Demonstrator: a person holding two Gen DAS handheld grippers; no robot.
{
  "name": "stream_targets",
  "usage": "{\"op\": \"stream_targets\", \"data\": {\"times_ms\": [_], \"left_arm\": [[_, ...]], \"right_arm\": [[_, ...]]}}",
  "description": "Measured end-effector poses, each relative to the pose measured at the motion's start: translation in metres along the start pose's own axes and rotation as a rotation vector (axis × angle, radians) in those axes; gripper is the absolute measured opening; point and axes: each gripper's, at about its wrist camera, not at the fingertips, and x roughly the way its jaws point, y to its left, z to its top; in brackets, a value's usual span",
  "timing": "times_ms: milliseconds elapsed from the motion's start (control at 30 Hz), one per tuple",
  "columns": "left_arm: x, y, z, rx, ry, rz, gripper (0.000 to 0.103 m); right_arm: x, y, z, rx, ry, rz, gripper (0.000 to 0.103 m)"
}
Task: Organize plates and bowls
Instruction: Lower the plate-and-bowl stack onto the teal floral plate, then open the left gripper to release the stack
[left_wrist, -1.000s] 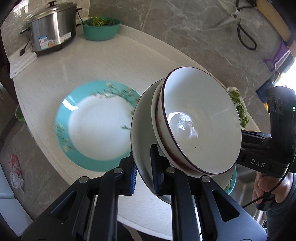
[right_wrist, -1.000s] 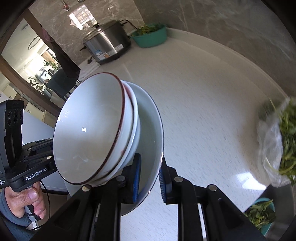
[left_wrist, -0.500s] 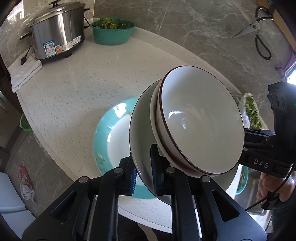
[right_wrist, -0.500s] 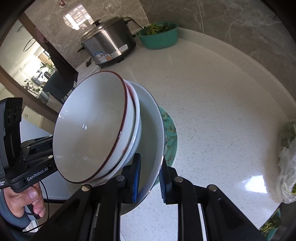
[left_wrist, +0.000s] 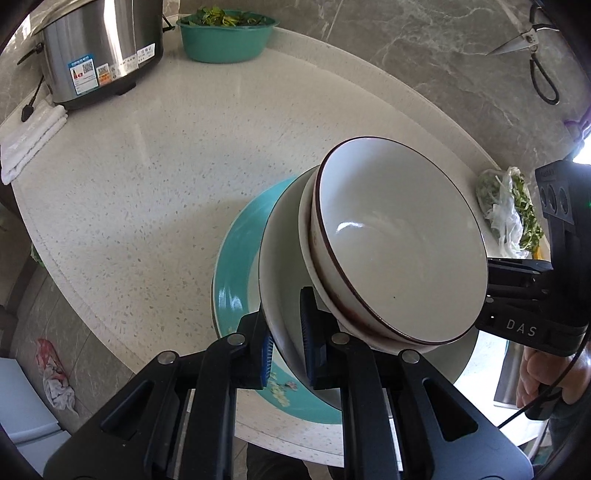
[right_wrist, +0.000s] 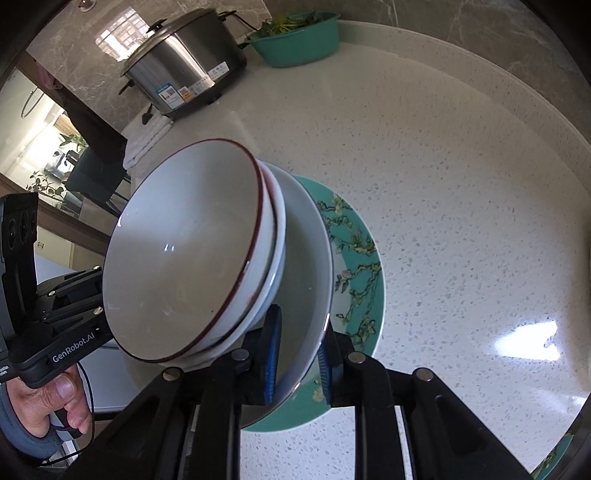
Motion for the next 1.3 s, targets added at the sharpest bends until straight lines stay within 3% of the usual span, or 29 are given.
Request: {"op": "stream_targets", "data": {"times_ms": [467,933,1233,1300], "left_arm": [[0.023,0.005,0.001,0.034,0.021,-0.016,0.011],[0.026,-0.002,-0.003,0.066,-0.011,0.000,0.011],[0.020,0.005,-0.008,0.063,-0.034,-0.036,0.014],[0.016,0.006,-0.010,0.065,-0.040,-0.040,0.020]], "right_arm": [[0.010,-0.005,-0.004,0.029,0.003,-0.025,0.020],[0.014,-0.005,-0.006,0.032,-0.015,-0.042,0.020],[0.011,0.001,-0.010,0.043,-0.048,-0.075,0.023],[0.007,0.002,-0.011,0.047,-0.063,-0.094,0.024]]}}
